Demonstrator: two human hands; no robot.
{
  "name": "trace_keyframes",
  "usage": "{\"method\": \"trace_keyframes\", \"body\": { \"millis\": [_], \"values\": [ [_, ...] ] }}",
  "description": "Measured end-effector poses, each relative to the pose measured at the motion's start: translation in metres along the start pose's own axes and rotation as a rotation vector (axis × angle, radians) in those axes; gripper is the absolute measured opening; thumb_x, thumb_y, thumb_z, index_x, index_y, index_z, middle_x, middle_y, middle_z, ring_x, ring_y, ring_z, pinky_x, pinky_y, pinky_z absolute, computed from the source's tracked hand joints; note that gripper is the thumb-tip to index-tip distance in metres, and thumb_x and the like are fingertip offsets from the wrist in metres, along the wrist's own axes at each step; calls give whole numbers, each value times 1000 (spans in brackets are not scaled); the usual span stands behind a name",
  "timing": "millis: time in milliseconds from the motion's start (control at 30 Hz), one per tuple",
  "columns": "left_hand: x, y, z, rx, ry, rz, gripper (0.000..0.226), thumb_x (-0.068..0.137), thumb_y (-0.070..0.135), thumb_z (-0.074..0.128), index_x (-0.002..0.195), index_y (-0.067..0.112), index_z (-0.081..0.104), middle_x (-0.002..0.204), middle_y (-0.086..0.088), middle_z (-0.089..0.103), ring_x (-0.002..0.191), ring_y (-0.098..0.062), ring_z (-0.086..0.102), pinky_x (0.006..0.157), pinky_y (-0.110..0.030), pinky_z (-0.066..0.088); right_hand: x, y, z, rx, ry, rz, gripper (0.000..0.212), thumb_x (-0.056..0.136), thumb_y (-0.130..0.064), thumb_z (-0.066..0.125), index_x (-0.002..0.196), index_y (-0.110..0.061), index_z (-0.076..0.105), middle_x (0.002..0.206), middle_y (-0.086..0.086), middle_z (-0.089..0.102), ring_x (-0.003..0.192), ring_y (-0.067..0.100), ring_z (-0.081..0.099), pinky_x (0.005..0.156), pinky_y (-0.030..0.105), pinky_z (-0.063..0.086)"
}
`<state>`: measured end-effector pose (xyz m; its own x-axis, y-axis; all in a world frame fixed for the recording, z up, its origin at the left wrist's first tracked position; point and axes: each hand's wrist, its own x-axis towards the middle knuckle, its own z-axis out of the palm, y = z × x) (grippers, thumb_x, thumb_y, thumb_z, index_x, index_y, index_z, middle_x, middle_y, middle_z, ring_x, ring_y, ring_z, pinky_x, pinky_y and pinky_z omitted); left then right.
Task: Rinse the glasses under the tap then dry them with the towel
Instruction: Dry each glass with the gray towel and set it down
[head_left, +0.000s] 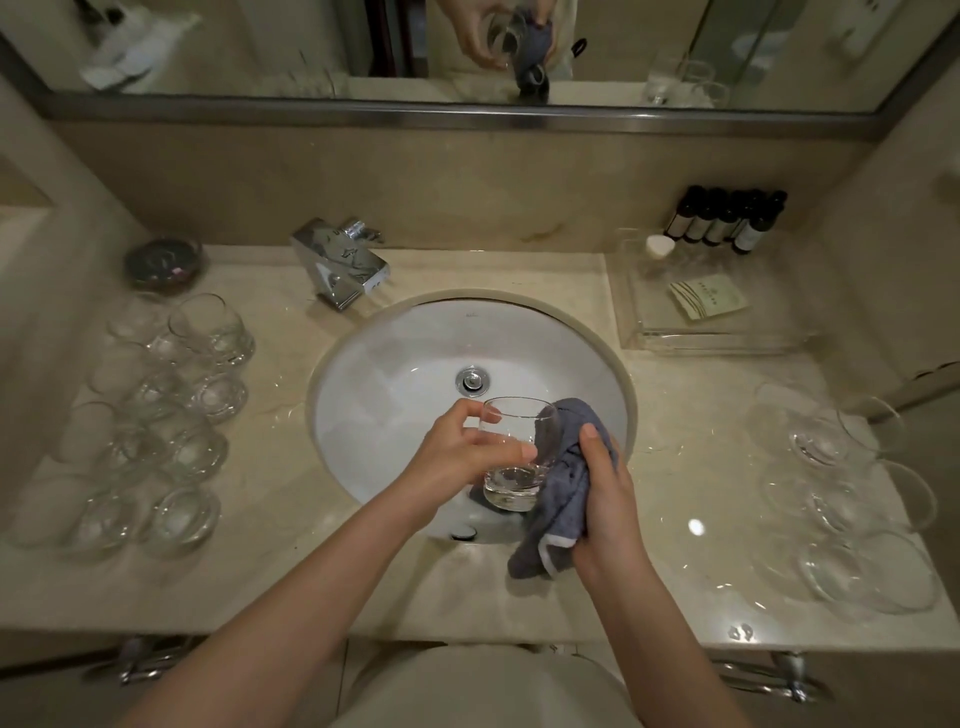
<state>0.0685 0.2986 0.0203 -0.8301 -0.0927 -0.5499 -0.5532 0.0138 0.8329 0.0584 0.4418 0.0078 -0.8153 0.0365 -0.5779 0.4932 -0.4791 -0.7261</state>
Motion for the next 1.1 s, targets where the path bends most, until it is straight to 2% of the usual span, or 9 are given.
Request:
{"method": "trace_keyframes", "body": {
  "millis": [200, 367, 433, 633, 700, 800, 900, 1000, 1100],
  "values": [
    [-3, -3, -3, -43, -55, -1, 79, 41, 49, 78, 112, 16, 61, 98, -7, 73, 84, -16, 68, 78, -37, 52, -2, 5, -1, 34, 26, 27, 44, 91, -30, 57, 127, -4, 57, 122, 23, 64, 112, 39, 61, 101, 52, 46],
    [-7, -7, 7, -83, 10, 6, 82, 45, 59, 69, 120, 27, 59, 113, 3, 63, 100, -10, 63, 90, -33, 48, -3, 6, -3, 28, -28, -8, 37, 96, -23, 52, 128, -5, 56, 118, 18, 67, 96, 24, 69, 78, 32, 59],
    [-10, -9, 13, -87, 91, 40, 78, 56, 58, 69, 127, 32, 49, 114, 2, 61, 102, -9, 62, 87, -29, 48, -4, 7, -2, 23, -25, -40, 36, 96, -22, 53, 130, -8, 55, 117, 14, 67, 90, 17, 70, 71, 25, 57],
    [-14, -8, 27, -29, 183, 169, 49, 89, 35, 66, 127, 34, 34, 112, 15, 48, 97, 6, 53, 76, -11, 44, -12, 7, 8, -25, -60, -118, 37, 96, -19, 53, 133, -12, 50, 120, 12, 65, 104, 23, 66, 81, 29, 57],
    [-14, -8, 26, -24, 185, 175, 49, 90, 36, 65, 128, 33, 35, 110, 16, 48, 97, 5, 53, 77, -11, 44, -14, 7, 9, -28, -56, -121, 37, 96, -19, 53, 132, -12, 51, 120, 13, 65, 105, 24, 66, 87, 33, 56],
    [-13, -11, 23, -70, 154, 136, 59, 78, 56, 68, 126, 32, 45, 113, 8, 57, 104, -4, 59, 84, -21, 48, -11, 9, 8, -22, -31, -97, 34, 96, -22, 54, 129, -12, 54, 122, 14, 64, 109, 27, 64, 97, 42, 51],
    [-11, -11, 19, -172, 131, 35, 58, 62, 64, 59, 106, 26, 60, 97, 0, 71, 88, -15, 69, 82, -42, 55, -9, 11, 7, 6, -24, -53, 35, 96, -24, 54, 127, -9, 56, 121, 15, 66, 103, 25, 67, 88, 36, 55],
    [-10, -8, 17, -221, 113, -36, 57, 65, 60, 51, 102, 19, 64, 79, 3, 71, 67, -12, 66, 65, -33, 54, -9, 13, 7, 12, -40, -53, 22, 96, -23, 54, 117, -16, 59, 111, 8, 68, 91, 18, 69, 75, 29, 56],
    [-10, -11, 18, -76, 200, 36, 70, 62, 73, 43, 111, 26, 60, 97, 5, 61, 81, -10, 58, 77, -32, 46, -11, 13, 9, 1, -44, -72, 19, 96, -21, 54, 114, -20, 59, 109, 6, 67, 93, 19, 67, 82, 34, 55]
  ]
}}
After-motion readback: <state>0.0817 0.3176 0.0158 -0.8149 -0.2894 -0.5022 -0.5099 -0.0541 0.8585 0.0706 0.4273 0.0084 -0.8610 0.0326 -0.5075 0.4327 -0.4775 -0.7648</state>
